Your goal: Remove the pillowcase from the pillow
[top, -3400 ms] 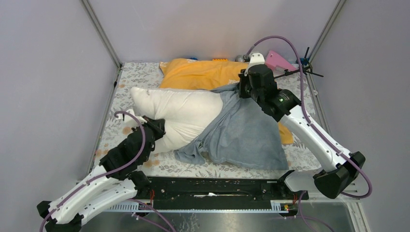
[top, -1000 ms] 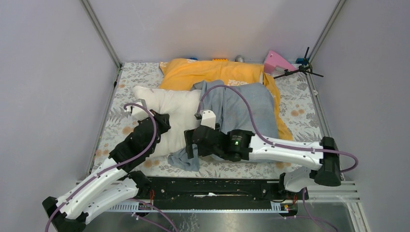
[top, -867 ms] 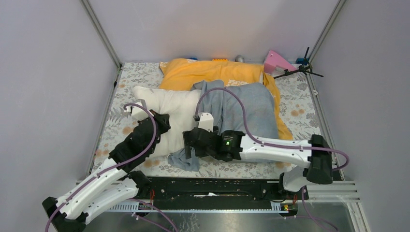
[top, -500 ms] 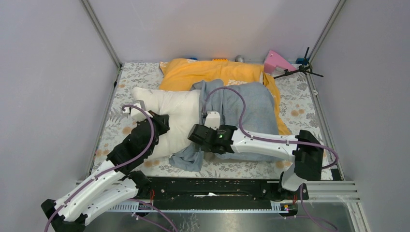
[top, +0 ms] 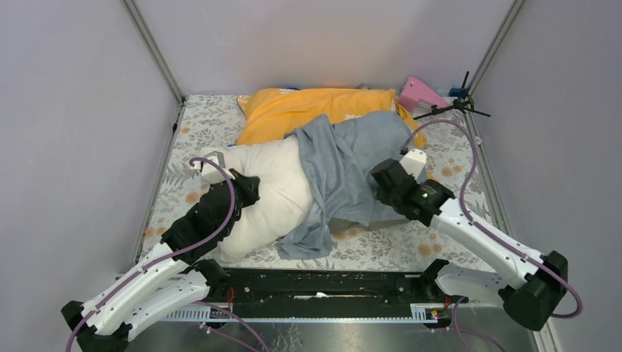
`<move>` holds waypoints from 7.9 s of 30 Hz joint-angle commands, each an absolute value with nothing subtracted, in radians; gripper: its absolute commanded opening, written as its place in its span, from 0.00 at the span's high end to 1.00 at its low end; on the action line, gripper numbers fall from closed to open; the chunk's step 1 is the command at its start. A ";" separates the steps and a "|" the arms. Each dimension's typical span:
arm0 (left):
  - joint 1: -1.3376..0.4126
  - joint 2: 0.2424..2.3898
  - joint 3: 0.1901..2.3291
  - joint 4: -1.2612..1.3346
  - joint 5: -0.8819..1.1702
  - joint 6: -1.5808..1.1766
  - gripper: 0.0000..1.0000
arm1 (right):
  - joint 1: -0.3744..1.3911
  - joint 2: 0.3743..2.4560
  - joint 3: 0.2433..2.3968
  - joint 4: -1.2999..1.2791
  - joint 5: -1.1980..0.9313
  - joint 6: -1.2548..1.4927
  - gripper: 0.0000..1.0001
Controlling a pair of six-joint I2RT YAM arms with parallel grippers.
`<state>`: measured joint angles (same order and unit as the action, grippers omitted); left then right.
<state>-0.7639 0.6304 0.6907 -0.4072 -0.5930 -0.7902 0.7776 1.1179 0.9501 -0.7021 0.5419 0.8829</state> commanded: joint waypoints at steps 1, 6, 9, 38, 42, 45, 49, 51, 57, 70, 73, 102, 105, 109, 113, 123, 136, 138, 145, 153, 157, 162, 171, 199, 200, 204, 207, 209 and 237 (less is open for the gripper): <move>-0.745 0.615 0.784 -0.373 -0.750 -0.738 1.00 | 0.685 1.055 0.930 -0.771 0.694 0.786 0.63; -0.745 0.602 0.799 -0.382 -0.782 -0.726 1.00 | 0.679 1.003 0.926 -0.713 0.648 0.693 0.68; -0.745 0.613 0.804 -0.381 -0.764 -0.733 1.00 | 0.679 0.939 0.887 -0.555 0.366 0.486 0.49; -0.745 0.606 0.729 -0.291 -0.723 -0.813 1.00 | 1.246 1.390 1.260 -0.543 0.563 0.824 0.00; -0.745 0.602 0.727 -0.293 -0.729 -0.805 1.00 | 1.243 1.472 1.274 -0.620 0.674 0.880 0.01; -0.745 0.590 0.727 -0.302 -0.741 -0.794 1.00 | 1.199 1.523 1.264 -0.689 0.692 0.878 0.00; -0.744 0.569 0.727 -0.326 -0.770 -0.779 1.00 | 1.053 1.504 1.184 -0.727 0.616 0.842 0.01; -0.745 0.555 0.726 -0.336 -0.789 -0.770 1.00 | 0.997 1.431 1.115 -0.728 0.649 0.823 0.01; -0.745 0.524 0.731 -0.348 -0.818 -0.742 1.00 | 0.771 1.222 0.927 -0.721 0.710 0.707 0.03; -0.745 0.528 0.745 -0.369 -0.840 -0.730 1.00 | 0.552 1.147 0.867 -0.577 0.416 0.566 0.35; -0.745 0.540 0.750 -0.352 -0.842 -0.706 1.00 | 0.552 1.118 0.884 -0.578 0.434 0.547 0.58; -0.809 1.137 1.251 -0.546 -0.308 -0.486 0.01 | 0.554 0.996 0.895 -0.434 -0.218 0.344 0.89; -0.974 1.198 1.285 -0.561 -0.373 -0.465 0.01 | 0.553 0.993 0.883 -0.414 -0.212 0.347 0.88; -1.073 1.295 1.297 -0.577 -0.445 -0.423 0.01 | 0.554 0.985 0.879 -0.404 -0.195 0.354 0.87; -1.112 1.405 1.295 -0.594 -0.571 -0.392 0.01 | 0.553 0.971 0.880 -0.400 -0.194 0.366 0.87; -1.027 1.621 1.257 -0.661 -0.715 -0.560 0.41 | 0.554 0.901 0.848 -0.397 -0.101 0.393 0.36; -1.024 1.438 1.123 -0.461 -0.713 -0.541 1.00 | 0.800 1.045 0.948 -0.571 0.062 0.438 0.00; -1.019 1.437 1.122 -0.447 -0.691 -0.542 1.00 | 0.837 1.053 0.961 -0.573 0.054 0.458 0.00; -0.994 1.402 1.119 -0.420 -0.649 -0.563 1.00 | 0.930 1.158 0.958 -0.600 0.180 0.515 0.02; -0.932 1.254 1.033 -0.413 -0.707 -0.581 1.00 | 0.928 1.089 0.917 -0.636 0.433 0.541 0.86; -0.874 1.160 0.972 -0.447 -0.760 -0.611 1.00 | 0.906 1.034 0.928 -0.688 0.555 0.541 0.88; -0.786 1.047 0.897 -0.475 -0.778 -0.649 1.00 | 0.788 0.999 0.928 -0.713 0.569 0.529 0.92; -0.767 0.964 0.868 -0.495 -0.818 -0.668 1.00 | 0.681 0.862 0.970 -0.728 0.743 0.474 0.96; -0.767 0.712 0.786 -0.622 -1.063 -0.892 1.00 | 0.681 0.550 0.917 -0.681 1.008 0.535 1.00; -0.767 0.708 0.779 -0.600 -1.054 -0.874 1.00 | 0.680 0.548 0.907 -0.661 0.972 0.521 1.00; -0.766 0.723 0.740 -0.437 -0.892 -0.766 1.00 | 0.680 0.588 0.865 -0.581 0.702 0.483 0.97; -0.767 0.759 0.736 -0.368 -0.797 -0.721 1.00 | 0.680 0.642 0.855 -0.522 0.458 0.460 0.78; -0.766 0.783 0.745 -0.358 -0.769 -0.701 1.00 | 0.681 0.674 0.856 -0.475 0.259 0.424 0.53; -0.767 0.800 0.799 -0.377 -0.726 -0.689 1.00 | 0.909 1.193 0.863 -0.173 -0.108 0.253 0.00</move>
<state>-0.7662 0.8066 0.7292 -0.4992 -0.7792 -0.6838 0.8940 1.1530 0.8165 -0.2790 -0.1684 0.2653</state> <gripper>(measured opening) 0.029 0.993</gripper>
